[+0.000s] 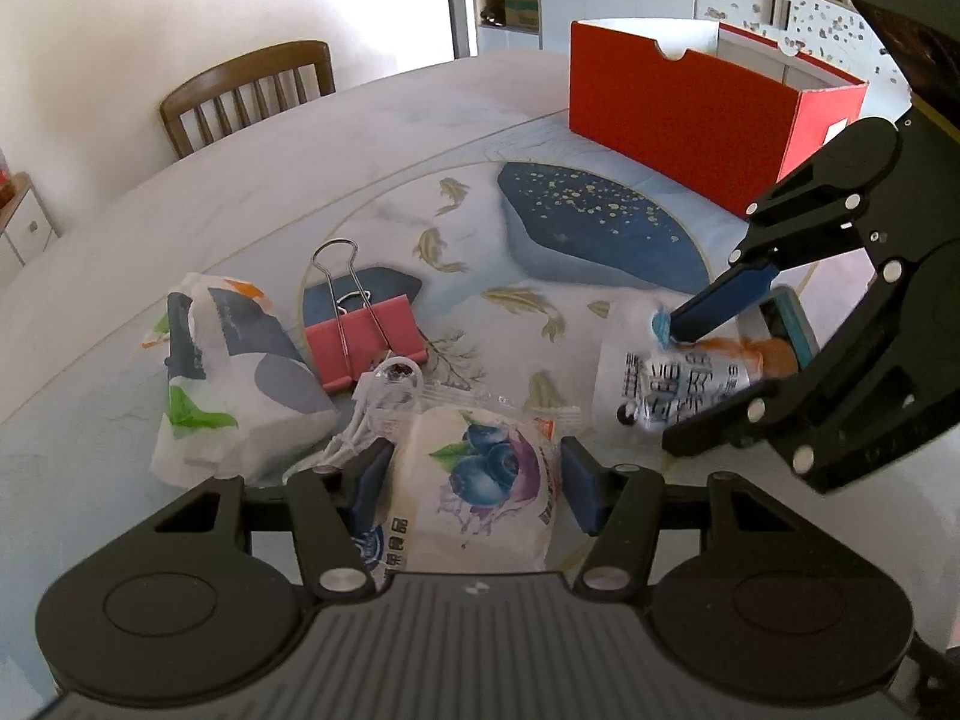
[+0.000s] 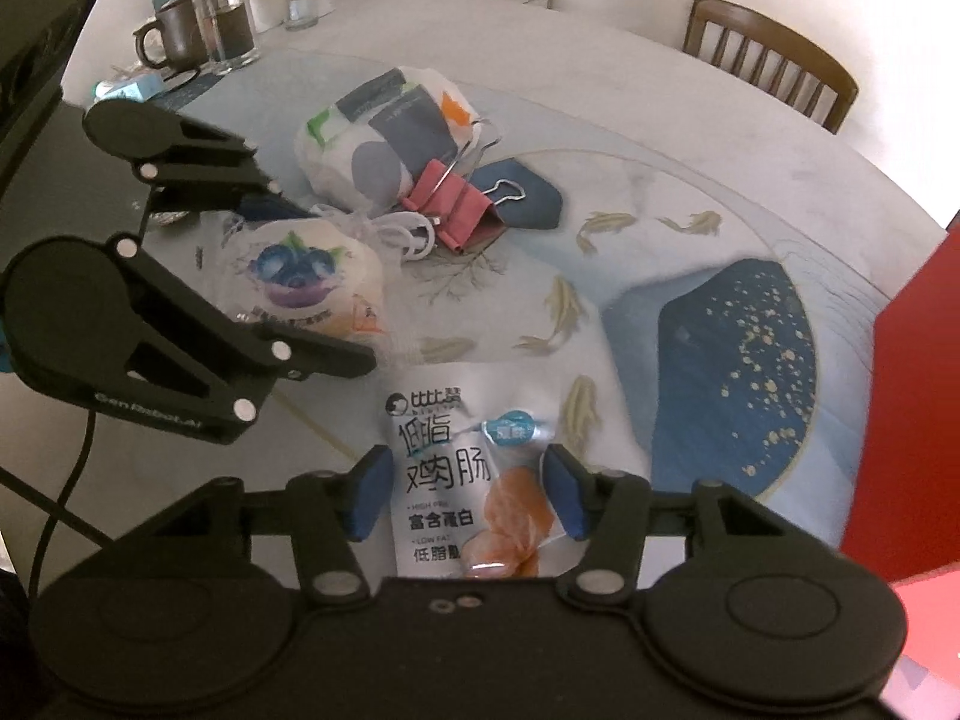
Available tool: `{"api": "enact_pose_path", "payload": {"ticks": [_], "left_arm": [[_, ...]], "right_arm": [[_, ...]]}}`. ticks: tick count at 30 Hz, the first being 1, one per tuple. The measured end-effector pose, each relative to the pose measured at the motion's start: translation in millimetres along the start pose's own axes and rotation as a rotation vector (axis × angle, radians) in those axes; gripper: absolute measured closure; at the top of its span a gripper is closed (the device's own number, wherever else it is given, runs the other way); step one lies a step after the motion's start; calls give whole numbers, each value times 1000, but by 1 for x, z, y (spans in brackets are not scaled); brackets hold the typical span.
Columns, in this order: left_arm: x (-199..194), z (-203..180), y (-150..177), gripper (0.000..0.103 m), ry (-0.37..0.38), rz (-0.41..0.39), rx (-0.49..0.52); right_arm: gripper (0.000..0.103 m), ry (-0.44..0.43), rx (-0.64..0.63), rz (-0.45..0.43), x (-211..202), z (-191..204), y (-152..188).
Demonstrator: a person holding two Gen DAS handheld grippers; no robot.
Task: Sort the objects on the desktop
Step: 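Carry the blueberry bag and sausage pouch with both tools over the red box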
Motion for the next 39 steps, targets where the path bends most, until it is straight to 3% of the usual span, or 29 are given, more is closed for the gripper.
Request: {"api": "enact_pose_path", "payload": {"ticks": [2,14,26,33,39], "left_arm": [[-6,-2,0,45,5,-3,-8],[-48,-16,-23,46,25,-45,-69],[-85,-52,-91,46,79,-133,-42],[-92,-78,-138,46,106,-196,-8],[-87,-97,-178,46,98,-240,31]], "right_arm": [[55,7,13,-19,-6,-1,1],[55,24,107,-151,-67,-11,5],[55,79,229,-266,-149,-45,4],[55,132,283,-360,-200,-88,2],[55,184,282,-390,-221,-125,1]]}}
Point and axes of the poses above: each gripper's, at about its wrist camera, not at the fingertips, and x roughly the way its jaws point, z to its left, y to its underside, the point moved 7 cm from there along x, roughly the way its jaws point, and after that the axes turned 13 degrees about -y, right-handed, at the moved point
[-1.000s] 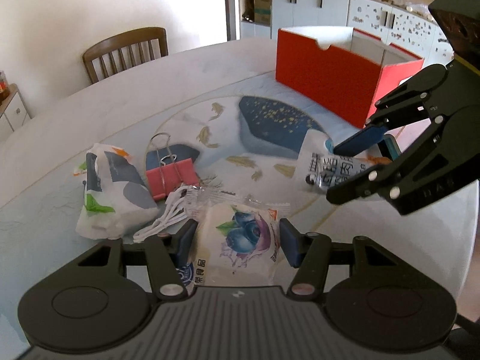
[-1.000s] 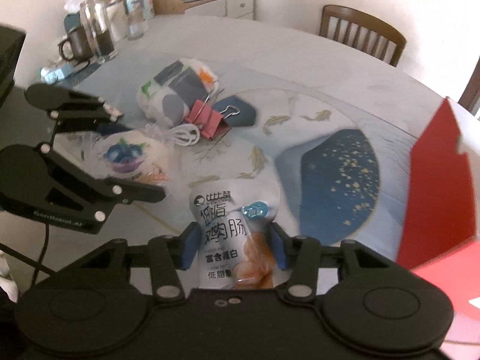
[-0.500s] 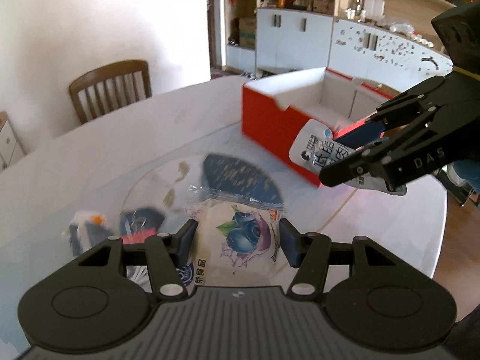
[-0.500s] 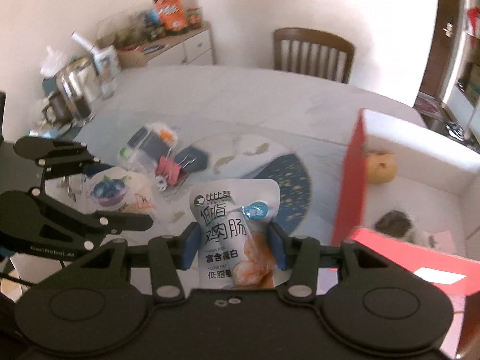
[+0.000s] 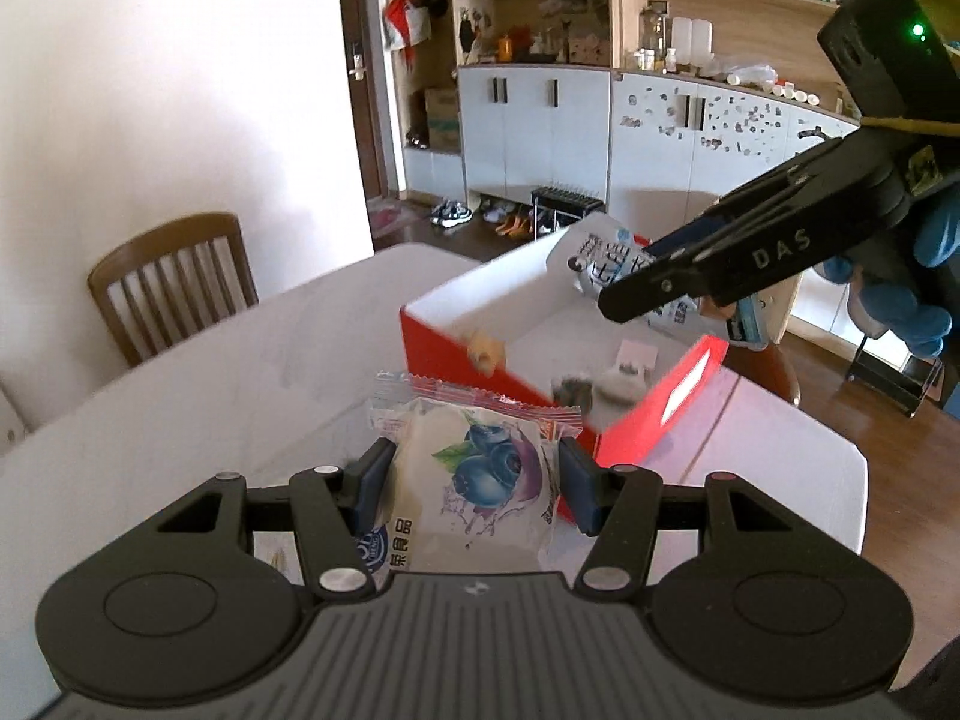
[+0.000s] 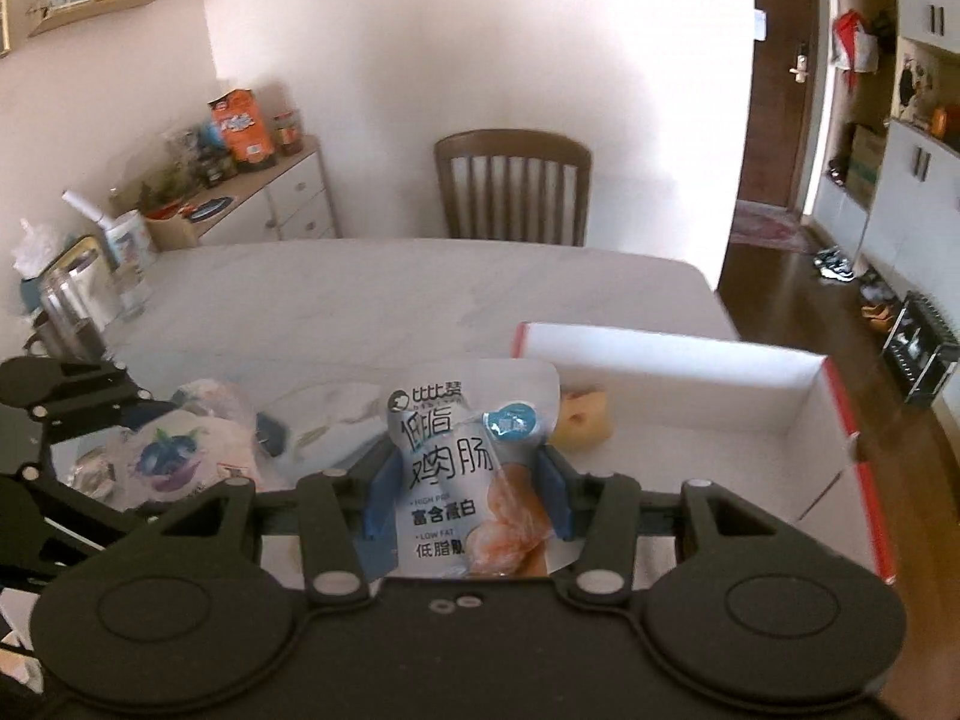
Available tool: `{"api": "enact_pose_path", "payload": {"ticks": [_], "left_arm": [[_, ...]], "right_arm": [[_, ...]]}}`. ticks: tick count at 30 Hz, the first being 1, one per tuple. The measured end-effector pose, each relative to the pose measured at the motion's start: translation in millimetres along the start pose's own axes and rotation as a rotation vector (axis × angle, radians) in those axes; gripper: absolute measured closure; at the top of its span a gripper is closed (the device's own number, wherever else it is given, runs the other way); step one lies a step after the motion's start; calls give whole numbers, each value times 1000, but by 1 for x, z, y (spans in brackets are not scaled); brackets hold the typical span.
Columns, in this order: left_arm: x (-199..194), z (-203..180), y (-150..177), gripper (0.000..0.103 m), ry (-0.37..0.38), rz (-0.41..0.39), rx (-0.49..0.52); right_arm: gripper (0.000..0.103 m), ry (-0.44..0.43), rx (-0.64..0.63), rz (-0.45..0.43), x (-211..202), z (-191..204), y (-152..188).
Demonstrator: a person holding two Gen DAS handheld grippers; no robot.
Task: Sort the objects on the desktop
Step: 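Carry the blueberry bag and sausage pouch with both tools over the red box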
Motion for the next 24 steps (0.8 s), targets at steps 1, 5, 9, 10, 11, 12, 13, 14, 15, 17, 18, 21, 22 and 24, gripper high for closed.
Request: {"api": "enact_pose_path", "payload": {"ticks": [1,5,9,10,11,12,13,14,15,17,18,21,22,24], "left_arm": [[4,-2,-6,46,-2,-6,4],[18,-8,-23,46,-22,-18,19],[33,-10,-36,46,-38,-12,15],[37,-11,-39,46,-38,-7,13],[41,-12,-41,46,-38,-4,14],[45,-15,-43,46,-39,0,18],[48,-19,-45,46,-37,4,21],[54,-24,-48,46,-30,10,24],[57,-27,-49,46,-24,14,29],[66,-37,-54,46,-13,19,43],[72,-43,-57,46,-6,23,51],[88,-60,-64,46,15,41,70],[94,-67,-66,46,22,48,80],[105,-81,-66,46,34,64,108]], "right_arm": [[55,2,0,-3,0,-7,-2],[55,19,10,-12,-2,-33,-7],[55,43,18,-25,-6,-56,-12],[55,48,19,-28,-7,-62,-13],[55,57,20,-31,-8,-68,-15],[55,63,22,-32,-10,-74,-14],[55,70,27,-32,-11,-81,-14],[55,77,30,-31,-12,-88,-14],[55,84,33,-29,-13,-93,-13],[54,91,44,-25,-12,-104,-12],[54,95,49,-21,-11,-110,-10],[54,111,62,-6,-6,-127,-8],[54,110,68,-1,-4,-132,-7],[54,116,80,13,4,-143,-5]]}}
Point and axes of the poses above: each gripper's, at about its wrist camera, not at the fingertips, and x roughly the way its jaws point, z to its left, y to its underside, the point moved 7 cm from there along x, roughly the way its jaws point, and after that the axes turned 13 degrees about -y, right-handed, at the moved point
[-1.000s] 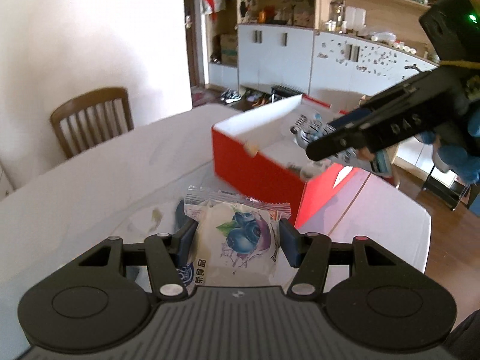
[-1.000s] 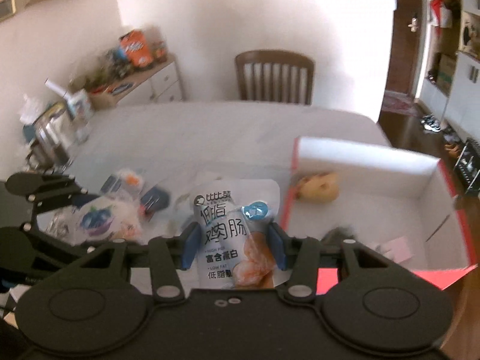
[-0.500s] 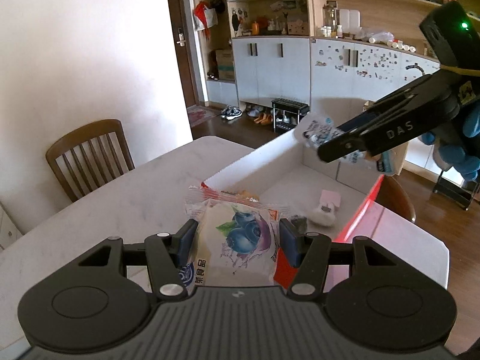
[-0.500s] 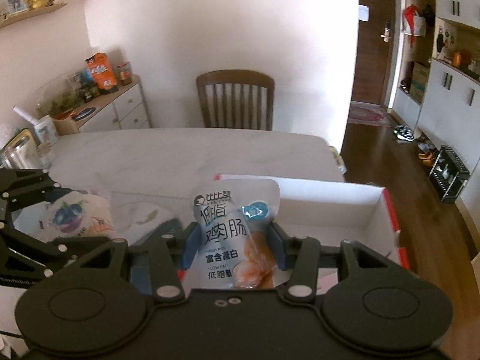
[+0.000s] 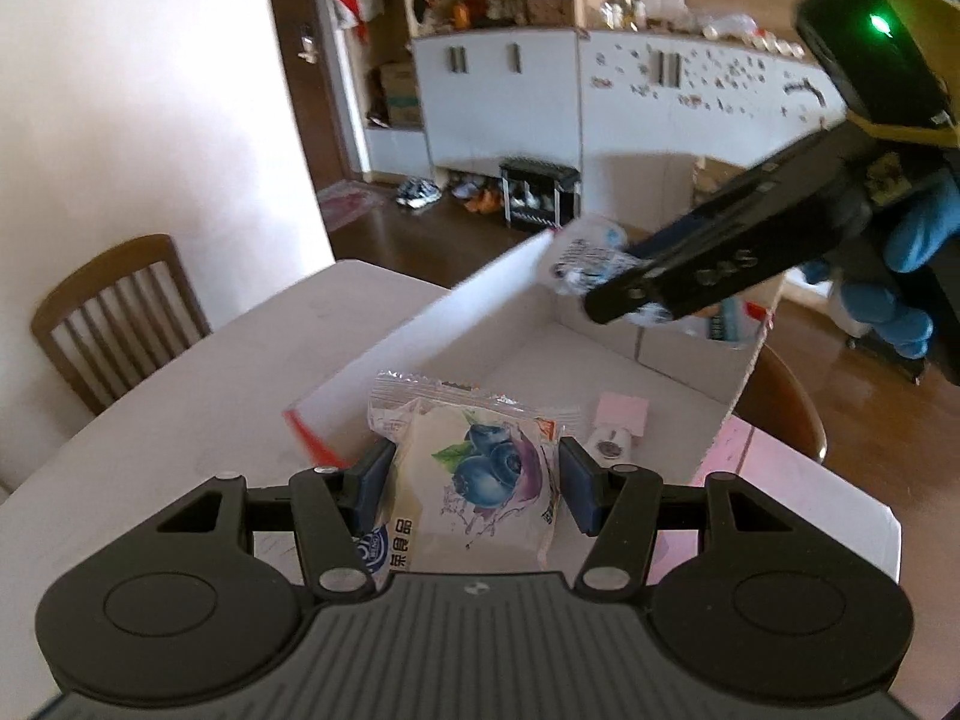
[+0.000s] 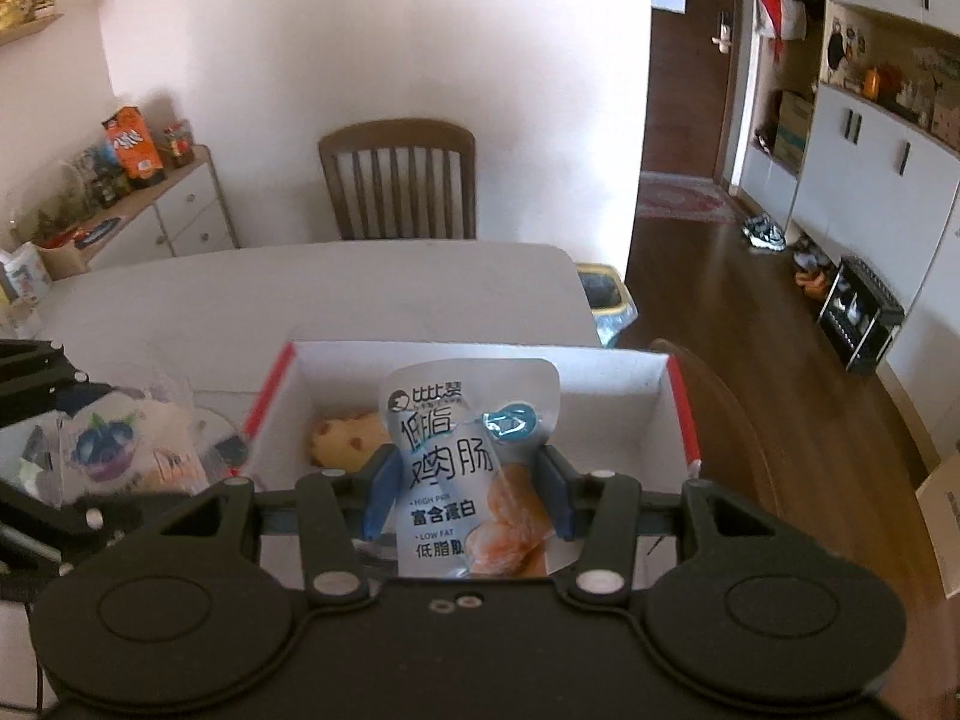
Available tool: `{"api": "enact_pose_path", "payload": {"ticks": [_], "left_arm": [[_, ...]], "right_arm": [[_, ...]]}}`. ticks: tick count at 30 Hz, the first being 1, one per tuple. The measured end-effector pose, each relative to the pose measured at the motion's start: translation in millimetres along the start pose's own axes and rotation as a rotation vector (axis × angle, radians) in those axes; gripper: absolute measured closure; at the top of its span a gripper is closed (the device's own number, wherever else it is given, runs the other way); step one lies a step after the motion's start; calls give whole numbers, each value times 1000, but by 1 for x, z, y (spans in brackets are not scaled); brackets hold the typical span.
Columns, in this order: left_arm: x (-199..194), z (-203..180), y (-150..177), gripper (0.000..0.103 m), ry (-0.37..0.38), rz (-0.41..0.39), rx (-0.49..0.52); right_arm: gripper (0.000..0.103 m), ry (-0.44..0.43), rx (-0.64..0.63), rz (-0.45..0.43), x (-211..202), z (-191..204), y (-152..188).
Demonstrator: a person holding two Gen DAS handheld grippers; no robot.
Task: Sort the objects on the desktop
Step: 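Carry the blueberry bag and sausage pouch with both tools over the red box, then open the right tool to drop the pouch while the left tool releases the blueberry bag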
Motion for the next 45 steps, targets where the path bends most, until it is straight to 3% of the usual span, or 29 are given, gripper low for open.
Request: {"api": "enact_pose_path", "payload": {"ticks": [5,15,29,45], "left_arm": [[31,-28,-2,46,3,49,69],[80,-42,1,46,15,160,68],[107,-46,9,46,38,261,44],[105,-43,12,39,11,285,19]], "right_arm": [[54,6,16,35,21,-17,7],[54,-10,28,129,62,-30,23],[53,-17,40,224,84,-43,41],[47,-24,41,250,90,-44,38]]}}
Point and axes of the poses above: each gripper's, at about its wrist camera, not at the fingertips, and x roughly the way its jaws point, z to its left, y to its underside, the point moved 7 cm from there along x, roughly the way its jaws point, and after that the axes turned 13 degrees about -y, right-handed, at the moved point
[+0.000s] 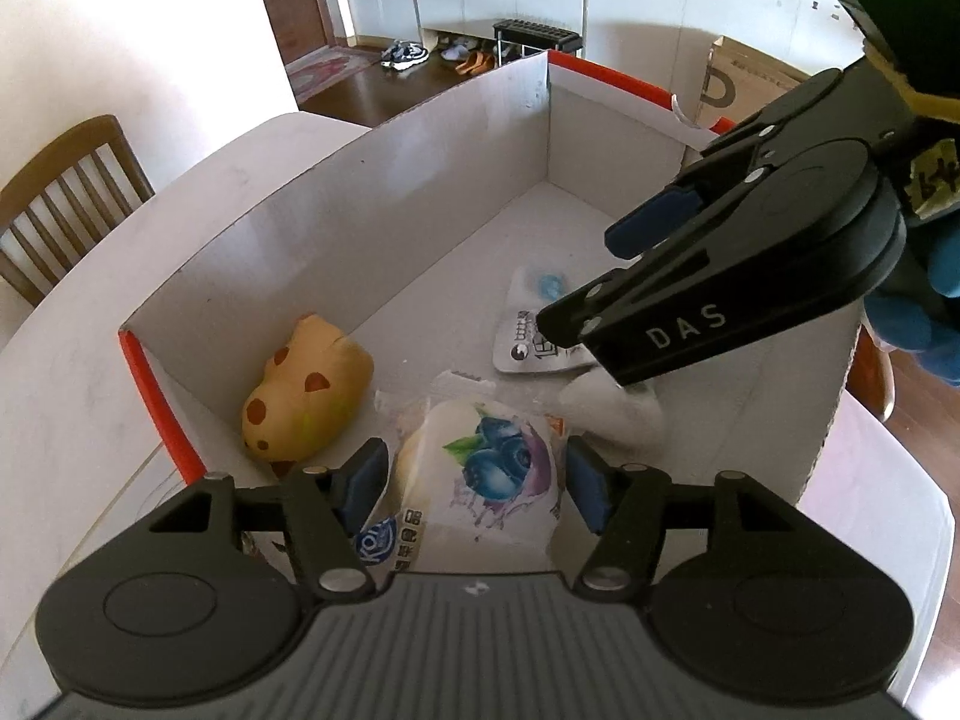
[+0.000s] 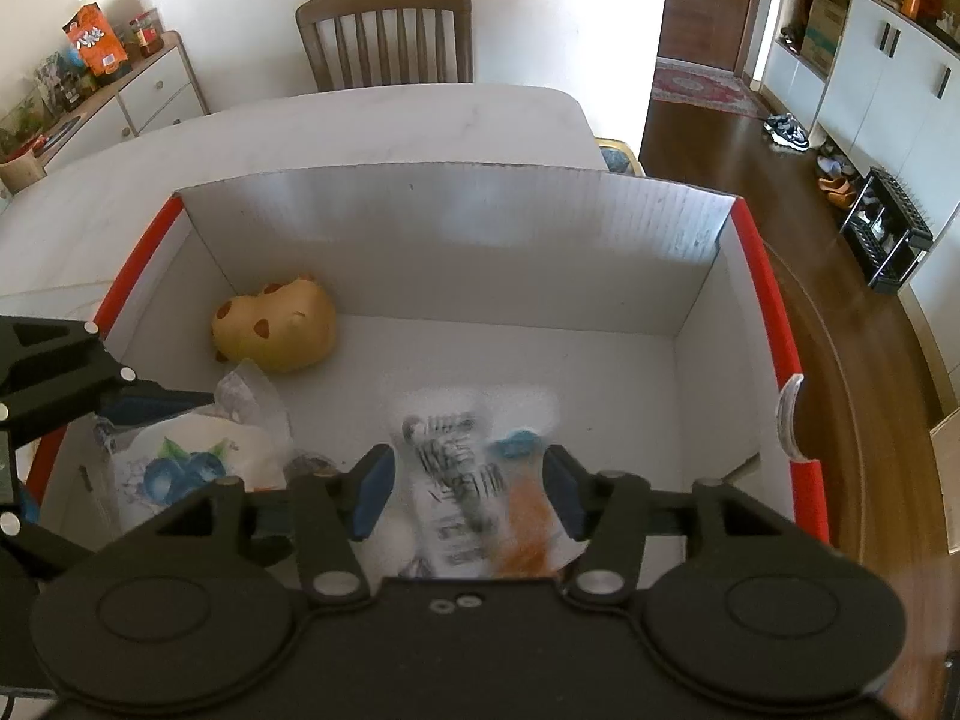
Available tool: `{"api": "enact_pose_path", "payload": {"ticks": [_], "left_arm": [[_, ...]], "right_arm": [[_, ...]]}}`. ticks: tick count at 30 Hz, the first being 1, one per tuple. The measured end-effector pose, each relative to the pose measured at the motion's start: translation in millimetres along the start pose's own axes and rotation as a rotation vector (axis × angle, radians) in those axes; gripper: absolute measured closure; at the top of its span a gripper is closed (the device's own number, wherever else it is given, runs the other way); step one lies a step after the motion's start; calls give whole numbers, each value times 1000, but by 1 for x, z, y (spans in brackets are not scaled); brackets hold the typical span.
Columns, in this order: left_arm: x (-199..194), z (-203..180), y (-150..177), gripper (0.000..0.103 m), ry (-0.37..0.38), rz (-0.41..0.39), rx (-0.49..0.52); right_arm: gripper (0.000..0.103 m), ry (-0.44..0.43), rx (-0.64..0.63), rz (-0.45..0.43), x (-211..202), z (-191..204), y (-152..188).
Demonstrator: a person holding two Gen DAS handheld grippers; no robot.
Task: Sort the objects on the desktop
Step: 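Open the right tool to drop the pouch while the left tool releases the blueberry bag, then move both tools back over the table toward the remaining items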
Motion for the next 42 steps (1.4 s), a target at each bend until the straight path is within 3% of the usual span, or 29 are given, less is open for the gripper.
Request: {"api": "enact_pose_path", "payload": {"ticks": [11,32,37,41,42], "left_arm": [[-23,9,1,26,5,-63,-62],[-76,26,12,25,34,-181,-185],[-88,30,18,19,52,-208,-219],[-100,35,23,0,47,-247,-236],[-104,36,24,0,49,-257,-242]], "right_arm": [[40,-19,15,-37,-18,0,-2],[29,-112,34,-180,-71,21,-7],[27,-127,45,-200,-80,31,-4],[26,-127,46,-226,-89,40,-2],[26,-123,49,-230,-91,42,-1]]}}
Point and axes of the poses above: each gripper's, at about its wrist camera, not at the fingertips, and x roughly the way its jaws point, z to its left, y to its underside, the point moved 7 cm from there along x, roughly the way its jaws point, and after that the axes turned 13 degrees about -y, right-handed, at the moved point
